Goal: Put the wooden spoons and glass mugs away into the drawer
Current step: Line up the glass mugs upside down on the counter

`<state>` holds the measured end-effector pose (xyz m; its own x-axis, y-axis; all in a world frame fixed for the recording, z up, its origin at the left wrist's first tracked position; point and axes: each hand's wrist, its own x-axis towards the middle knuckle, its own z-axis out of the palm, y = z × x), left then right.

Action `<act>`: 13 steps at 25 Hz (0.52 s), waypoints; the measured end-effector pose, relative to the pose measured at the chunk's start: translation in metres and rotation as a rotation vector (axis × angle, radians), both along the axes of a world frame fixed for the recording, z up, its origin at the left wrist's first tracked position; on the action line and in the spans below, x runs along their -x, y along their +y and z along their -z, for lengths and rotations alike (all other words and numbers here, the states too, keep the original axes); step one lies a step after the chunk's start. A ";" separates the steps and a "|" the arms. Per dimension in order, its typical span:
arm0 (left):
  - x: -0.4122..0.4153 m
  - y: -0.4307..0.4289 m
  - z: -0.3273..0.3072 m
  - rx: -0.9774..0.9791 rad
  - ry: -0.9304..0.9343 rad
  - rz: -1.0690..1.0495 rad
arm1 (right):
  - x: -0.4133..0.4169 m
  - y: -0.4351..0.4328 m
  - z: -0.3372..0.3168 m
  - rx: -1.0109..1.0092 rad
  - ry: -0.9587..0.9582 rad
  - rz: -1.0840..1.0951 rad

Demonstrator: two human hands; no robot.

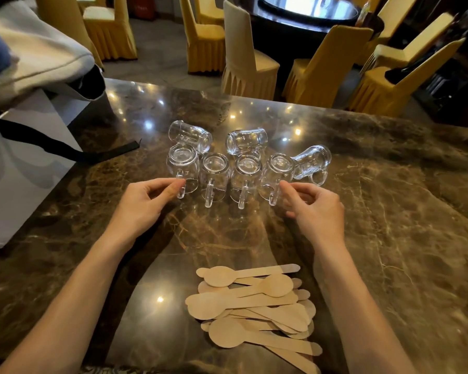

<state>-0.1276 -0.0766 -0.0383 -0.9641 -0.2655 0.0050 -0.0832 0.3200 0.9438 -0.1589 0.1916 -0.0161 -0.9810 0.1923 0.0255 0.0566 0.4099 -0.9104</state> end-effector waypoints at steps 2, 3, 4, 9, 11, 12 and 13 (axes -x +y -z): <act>-0.001 -0.012 -0.002 0.096 -0.025 0.013 | 0.003 0.012 -0.015 -0.117 0.072 0.030; -0.001 -0.019 -0.004 0.141 -0.021 -0.007 | 0.006 0.018 -0.026 -0.170 0.136 0.031; 0.001 -0.026 -0.008 0.197 0.000 -0.041 | 0.010 0.022 -0.037 -0.222 0.205 0.012; 0.042 -0.050 -0.048 0.555 0.152 -0.001 | 0.060 0.007 -0.085 -0.492 0.300 -0.282; 0.069 -0.051 -0.064 0.686 0.150 0.132 | 0.086 -0.013 -0.087 -0.636 0.213 -0.459; 0.084 -0.049 -0.070 0.751 0.129 0.203 | 0.098 -0.023 -0.084 -0.694 0.180 -0.531; 0.099 -0.047 -0.075 0.817 0.102 0.274 | 0.109 -0.033 -0.080 -0.730 0.155 -0.586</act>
<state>-0.2266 -0.1239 0.0363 -0.9779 0.1012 0.1829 0.1691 0.8973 0.4077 -0.2679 0.1588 0.0641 -0.8920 -0.4443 0.0832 -0.4385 0.8057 -0.3983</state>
